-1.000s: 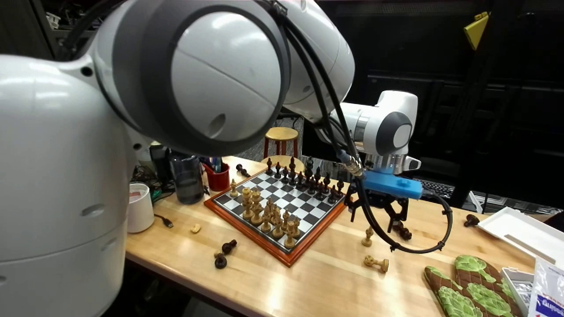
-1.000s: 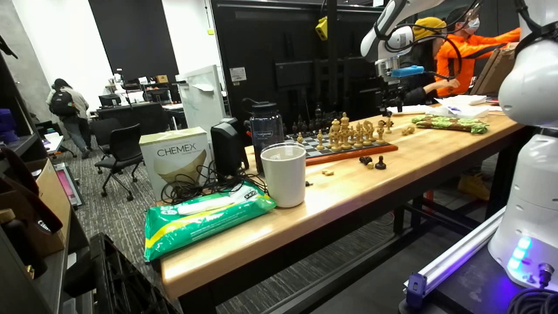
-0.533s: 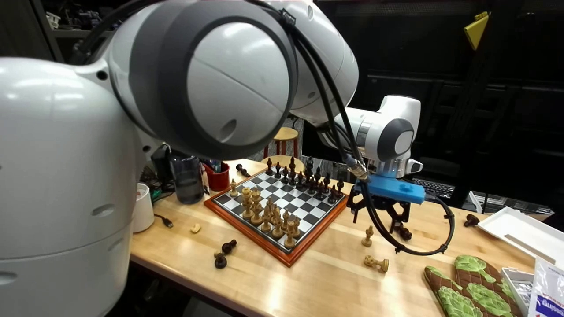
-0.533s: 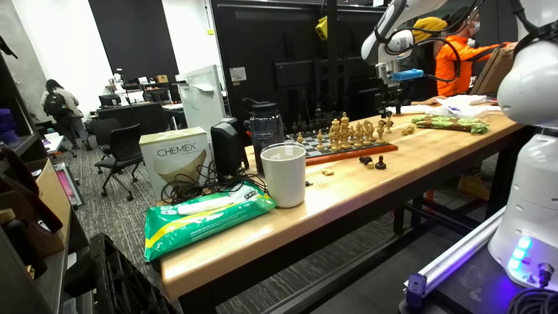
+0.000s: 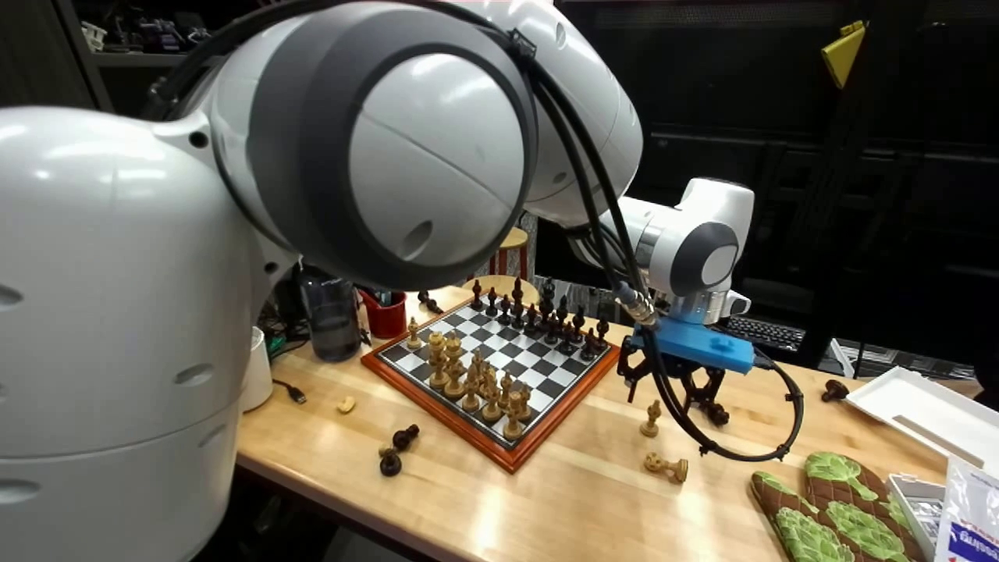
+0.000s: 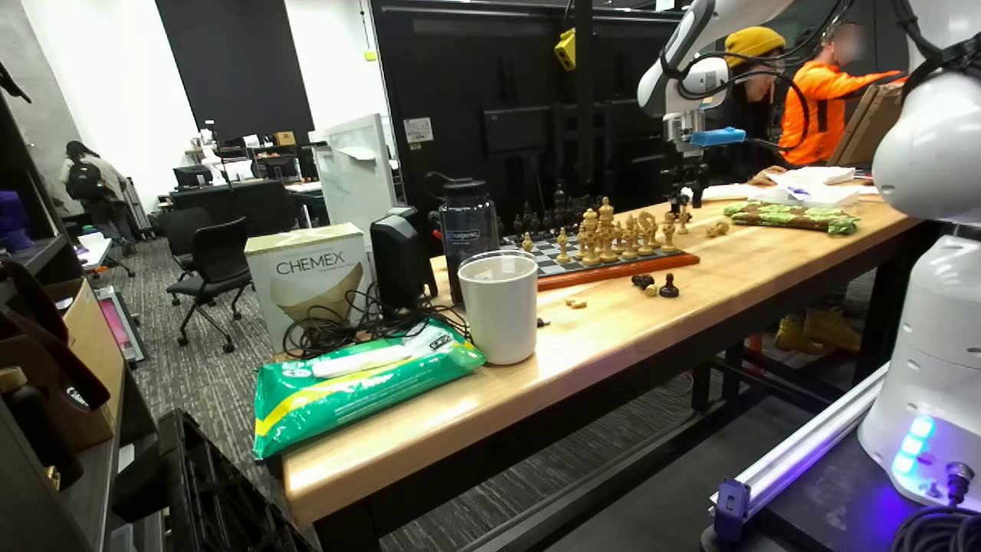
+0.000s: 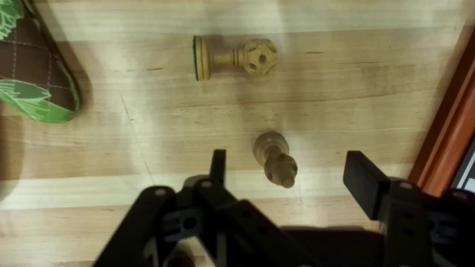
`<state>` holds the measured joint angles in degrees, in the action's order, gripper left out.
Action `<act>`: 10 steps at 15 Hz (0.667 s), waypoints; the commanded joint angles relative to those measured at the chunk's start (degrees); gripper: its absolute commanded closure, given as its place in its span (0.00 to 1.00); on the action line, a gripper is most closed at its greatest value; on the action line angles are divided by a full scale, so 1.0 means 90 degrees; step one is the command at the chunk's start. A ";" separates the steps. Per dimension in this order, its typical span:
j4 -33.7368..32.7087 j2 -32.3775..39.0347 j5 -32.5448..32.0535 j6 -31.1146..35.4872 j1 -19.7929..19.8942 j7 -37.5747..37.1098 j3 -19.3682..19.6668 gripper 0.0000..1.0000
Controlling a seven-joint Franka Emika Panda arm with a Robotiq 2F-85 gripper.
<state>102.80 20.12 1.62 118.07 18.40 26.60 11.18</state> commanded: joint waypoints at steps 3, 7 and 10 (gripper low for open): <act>-0.0024 -0.0026 0.0147 -0.0022 0.0160 0.0208 -0.0110 0.67; -0.0039 -0.0020 0.0151 -0.0091 0.0162 0.0251 -0.0146 0.96; -0.0069 -0.0031 0.0115 -0.0171 0.0135 0.0305 -0.0171 0.97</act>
<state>102.53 20.16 1.67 117.88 18.88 27.55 10.66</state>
